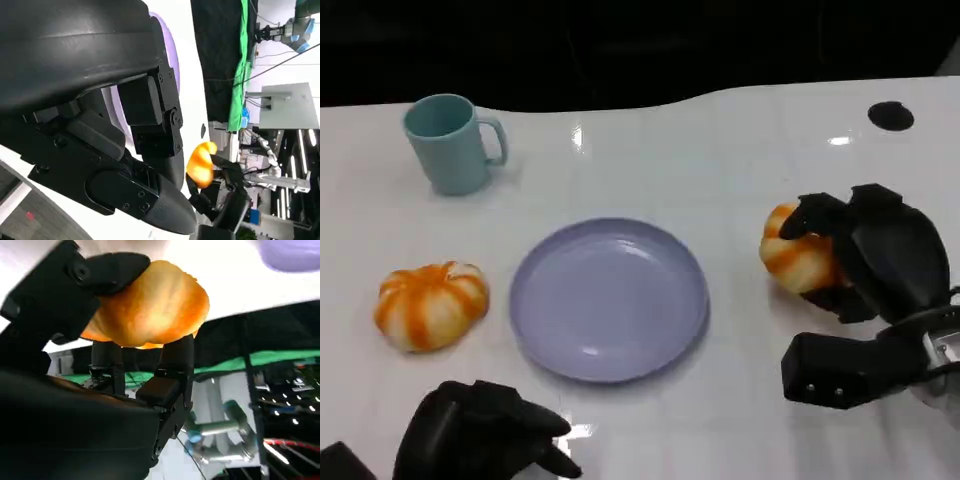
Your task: Grasp the bread from the table and place it into the plate.
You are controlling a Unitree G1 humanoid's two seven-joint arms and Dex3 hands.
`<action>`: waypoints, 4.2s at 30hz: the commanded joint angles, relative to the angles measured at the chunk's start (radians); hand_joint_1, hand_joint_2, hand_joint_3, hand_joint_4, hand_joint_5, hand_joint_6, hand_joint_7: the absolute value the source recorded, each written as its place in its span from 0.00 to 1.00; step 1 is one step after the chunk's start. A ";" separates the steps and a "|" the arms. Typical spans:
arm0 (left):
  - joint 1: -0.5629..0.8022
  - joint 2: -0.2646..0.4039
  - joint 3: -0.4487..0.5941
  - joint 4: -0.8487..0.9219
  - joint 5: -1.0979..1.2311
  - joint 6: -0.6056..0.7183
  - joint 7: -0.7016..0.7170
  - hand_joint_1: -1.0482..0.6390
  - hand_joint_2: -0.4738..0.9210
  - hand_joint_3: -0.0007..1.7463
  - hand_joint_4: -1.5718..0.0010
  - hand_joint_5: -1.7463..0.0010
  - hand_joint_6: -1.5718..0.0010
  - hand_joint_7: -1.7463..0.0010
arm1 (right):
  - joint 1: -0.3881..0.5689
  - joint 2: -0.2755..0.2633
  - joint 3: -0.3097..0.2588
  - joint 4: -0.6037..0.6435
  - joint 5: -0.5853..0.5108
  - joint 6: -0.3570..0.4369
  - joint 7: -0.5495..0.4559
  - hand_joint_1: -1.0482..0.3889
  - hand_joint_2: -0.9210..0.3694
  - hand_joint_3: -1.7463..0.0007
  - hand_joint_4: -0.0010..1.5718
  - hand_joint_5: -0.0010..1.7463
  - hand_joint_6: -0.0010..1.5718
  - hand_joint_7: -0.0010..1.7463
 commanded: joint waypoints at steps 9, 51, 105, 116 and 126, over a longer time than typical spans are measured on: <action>0.001 0.014 0.001 -0.013 0.007 0.009 0.008 0.00 0.90 0.00 0.00 0.80 0.00 0.93 | 0.068 0.111 -0.068 -0.226 0.178 -0.099 0.191 0.73 0.54 0.14 0.65 1.00 0.51 0.98; 0.002 0.004 -0.003 -0.018 0.015 0.005 0.014 0.00 0.90 0.00 0.00 0.80 0.00 0.93 | 0.025 0.255 0.018 -0.272 0.166 0.049 0.618 0.36 0.00 0.92 0.00 0.15 0.14 0.00; -0.026 0.008 0.003 0.016 0.012 0.004 0.007 0.00 0.91 0.00 0.00 0.80 0.00 0.93 | 0.695 0.105 -0.267 -0.963 0.762 0.124 1.000 0.71 0.33 0.28 0.55 1.00 0.45 0.87; -0.020 0.007 0.002 0.013 0.015 -0.004 0.008 0.00 0.91 0.00 0.00 0.81 0.00 0.93 | 0.713 0.121 -0.276 -0.856 0.706 -0.022 0.951 0.69 0.32 0.28 0.55 1.00 0.43 0.91; -0.007 0.007 0.002 0.003 0.012 -0.001 0.007 0.00 0.90 0.00 0.00 0.80 0.00 0.93 | 0.684 0.120 -0.289 -0.754 0.689 -0.156 0.939 0.68 0.36 0.25 0.56 1.00 0.43 0.91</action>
